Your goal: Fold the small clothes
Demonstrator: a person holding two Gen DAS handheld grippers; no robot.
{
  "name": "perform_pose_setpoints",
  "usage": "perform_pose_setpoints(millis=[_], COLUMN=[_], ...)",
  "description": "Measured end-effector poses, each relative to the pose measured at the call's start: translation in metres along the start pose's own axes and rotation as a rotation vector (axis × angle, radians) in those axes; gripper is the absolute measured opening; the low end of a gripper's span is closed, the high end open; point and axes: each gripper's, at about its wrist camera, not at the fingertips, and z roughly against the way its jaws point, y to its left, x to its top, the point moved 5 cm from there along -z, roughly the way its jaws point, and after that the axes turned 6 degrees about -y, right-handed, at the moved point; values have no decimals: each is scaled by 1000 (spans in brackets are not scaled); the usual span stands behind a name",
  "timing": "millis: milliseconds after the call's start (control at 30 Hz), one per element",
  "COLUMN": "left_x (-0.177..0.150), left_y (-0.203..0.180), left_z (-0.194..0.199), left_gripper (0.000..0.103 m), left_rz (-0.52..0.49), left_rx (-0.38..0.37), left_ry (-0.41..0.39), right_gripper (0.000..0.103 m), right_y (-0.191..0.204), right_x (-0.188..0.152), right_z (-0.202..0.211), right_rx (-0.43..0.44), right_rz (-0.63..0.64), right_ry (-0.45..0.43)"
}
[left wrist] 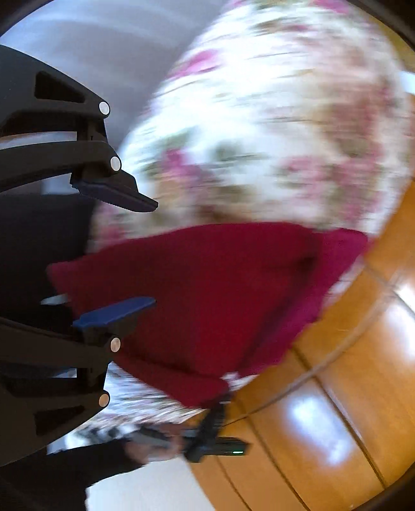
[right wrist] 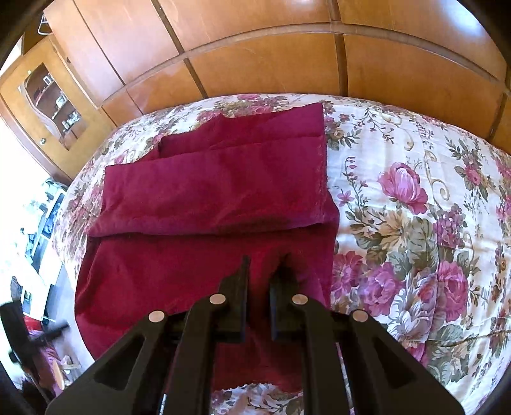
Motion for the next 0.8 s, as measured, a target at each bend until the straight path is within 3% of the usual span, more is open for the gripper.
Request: perform_pose_setpoints(millis=[67, 233, 267, 333, 367, 467, 633, 800], left_x=[-26, -52, -55, -57, -58, -51, -22, 41], left_y=[3, -10, -16, -28, -34, -42, -61, -78], left_z=[-19, -62, -68, -72, -69, -50, 11, 50], left_gripper=[62, 61, 44, 20, 9, 8, 7, 6], left_rz=[36, 27, 9, -47, -76, -74, -54, -12], left_rx=[-55, -77, -101, -116, -122, -173, -290, -431], left_ry=[96, 240, 259, 262, 245, 193, 13, -179], right_gripper=[9, 10, 10, 10, 10, 10, 10, 10], right_y=[1, 1, 0, -2, -3, -5, 1, -1], right_x=[-1, -4, -5, -9, -10, -18, -37, -31], right_z=[0, 2, 3, 7, 8, 18, 57, 75], right_rx=[-4, -16, -18, -20, -20, 0, 132, 218], right_rz=[3, 11, 10, 10, 11, 14, -16, -115], right_ry=[-2, -12, -11, -11, -10, 0, 16, -11])
